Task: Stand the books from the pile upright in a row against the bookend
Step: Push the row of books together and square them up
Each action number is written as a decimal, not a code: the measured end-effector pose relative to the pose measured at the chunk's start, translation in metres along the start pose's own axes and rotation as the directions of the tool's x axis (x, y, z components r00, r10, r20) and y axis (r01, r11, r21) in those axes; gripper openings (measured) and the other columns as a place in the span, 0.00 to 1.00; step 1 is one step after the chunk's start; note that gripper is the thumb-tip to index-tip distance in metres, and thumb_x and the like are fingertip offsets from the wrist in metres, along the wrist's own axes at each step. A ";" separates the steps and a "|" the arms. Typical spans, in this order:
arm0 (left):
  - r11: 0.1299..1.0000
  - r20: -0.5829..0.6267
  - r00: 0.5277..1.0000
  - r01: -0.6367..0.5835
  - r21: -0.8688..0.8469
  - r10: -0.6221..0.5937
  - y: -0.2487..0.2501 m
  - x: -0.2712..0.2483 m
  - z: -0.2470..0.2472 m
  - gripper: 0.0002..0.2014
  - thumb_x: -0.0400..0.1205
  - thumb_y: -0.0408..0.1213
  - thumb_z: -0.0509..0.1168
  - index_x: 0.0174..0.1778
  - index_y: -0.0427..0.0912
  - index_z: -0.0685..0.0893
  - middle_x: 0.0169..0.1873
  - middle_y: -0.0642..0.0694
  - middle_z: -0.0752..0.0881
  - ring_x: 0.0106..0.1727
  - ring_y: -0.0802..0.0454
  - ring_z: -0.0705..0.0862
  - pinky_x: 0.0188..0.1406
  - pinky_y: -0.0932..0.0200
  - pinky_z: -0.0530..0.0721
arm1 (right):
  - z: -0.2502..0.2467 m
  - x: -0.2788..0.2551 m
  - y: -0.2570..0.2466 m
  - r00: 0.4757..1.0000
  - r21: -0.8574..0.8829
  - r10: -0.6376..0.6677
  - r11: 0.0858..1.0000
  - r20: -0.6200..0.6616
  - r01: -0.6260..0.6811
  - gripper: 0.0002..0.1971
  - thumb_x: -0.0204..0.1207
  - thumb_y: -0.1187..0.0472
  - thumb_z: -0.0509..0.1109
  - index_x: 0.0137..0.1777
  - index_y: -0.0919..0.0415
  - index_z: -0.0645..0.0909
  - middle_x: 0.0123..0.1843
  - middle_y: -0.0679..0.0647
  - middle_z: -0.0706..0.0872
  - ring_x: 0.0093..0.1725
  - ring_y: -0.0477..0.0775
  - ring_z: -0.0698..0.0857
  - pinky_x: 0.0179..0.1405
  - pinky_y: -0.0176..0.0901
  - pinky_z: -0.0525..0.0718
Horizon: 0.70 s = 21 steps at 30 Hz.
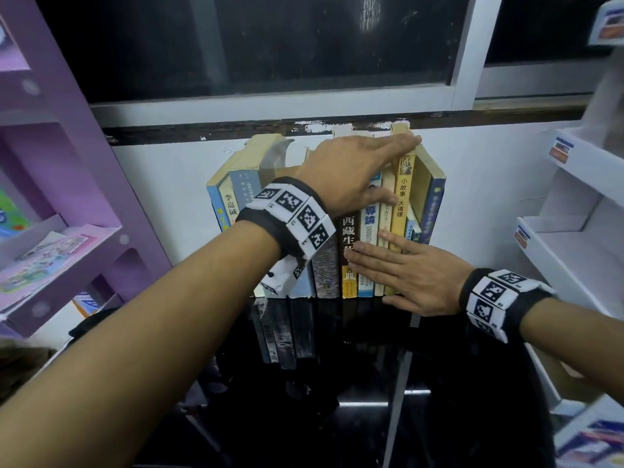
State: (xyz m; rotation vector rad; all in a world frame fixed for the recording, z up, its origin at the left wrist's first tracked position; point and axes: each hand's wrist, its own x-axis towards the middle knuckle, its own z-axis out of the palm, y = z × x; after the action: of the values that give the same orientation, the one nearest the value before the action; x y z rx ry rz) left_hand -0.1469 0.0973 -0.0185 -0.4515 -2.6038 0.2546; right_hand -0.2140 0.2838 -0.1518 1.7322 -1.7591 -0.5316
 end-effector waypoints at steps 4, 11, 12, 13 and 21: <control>1.000 -0.016 1.000 -0.005 0.005 0.005 -0.002 0.002 0.002 0.39 0.78 0.62 0.64 0.83 0.55 0.58 0.78 0.49 0.72 0.71 0.43 0.78 0.62 0.45 0.80 | 0.003 0.000 0.001 1.000 0.001 -0.008 1.000 -0.014 0.008 0.37 0.84 0.42 0.54 0.85 0.64 0.51 0.87 0.58 0.46 0.86 0.55 0.44 0.83 0.59 0.40; 1.000 0.001 1.000 -0.002 0.011 0.002 -0.004 0.003 0.002 0.40 0.77 0.61 0.66 0.83 0.56 0.58 0.76 0.48 0.74 0.70 0.42 0.79 0.62 0.45 0.81 | 0.001 0.001 0.003 1.000 0.054 -0.027 0.998 0.012 0.026 0.41 0.81 0.40 0.56 0.85 0.64 0.50 0.87 0.59 0.45 0.86 0.56 0.43 0.83 0.61 0.42; 1.000 0.001 1.000 0.002 0.011 -0.002 -0.005 0.003 0.002 0.41 0.76 0.61 0.66 0.83 0.56 0.58 0.76 0.48 0.74 0.70 0.42 0.79 0.62 0.45 0.80 | -0.001 0.001 0.003 0.999 0.062 -0.028 0.998 0.015 0.027 0.42 0.80 0.39 0.57 0.85 0.64 0.50 0.87 0.59 0.45 0.86 0.56 0.43 0.83 0.61 0.42; 1.000 0.002 1.000 0.005 0.009 -0.005 -0.005 0.003 0.002 0.40 0.76 0.61 0.67 0.83 0.56 0.58 0.76 0.49 0.74 0.70 0.42 0.79 0.62 0.46 0.80 | -0.002 0.001 0.004 0.999 0.067 -0.031 0.997 0.017 0.030 0.43 0.79 0.39 0.58 0.85 0.64 0.50 0.87 0.59 0.45 0.86 0.56 0.43 0.83 0.61 0.42; 1.000 -0.013 1.000 0.019 0.006 -0.019 0.000 0.001 0.000 0.40 0.77 0.60 0.67 0.83 0.55 0.58 0.73 0.45 0.78 0.69 0.42 0.79 0.60 0.46 0.80 | -0.002 0.002 0.002 0.999 0.060 -0.011 0.998 0.041 0.009 0.43 0.77 0.38 0.60 0.85 0.63 0.52 0.87 0.59 0.46 0.86 0.55 0.43 0.83 0.60 0.39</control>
State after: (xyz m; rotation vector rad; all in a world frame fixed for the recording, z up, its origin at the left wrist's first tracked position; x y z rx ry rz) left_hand -0.1479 0.0976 -0.0182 -0.4243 -2.5927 0.2517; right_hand -0.2140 0.2822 -0.1484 1.7831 -1.8129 -0.5274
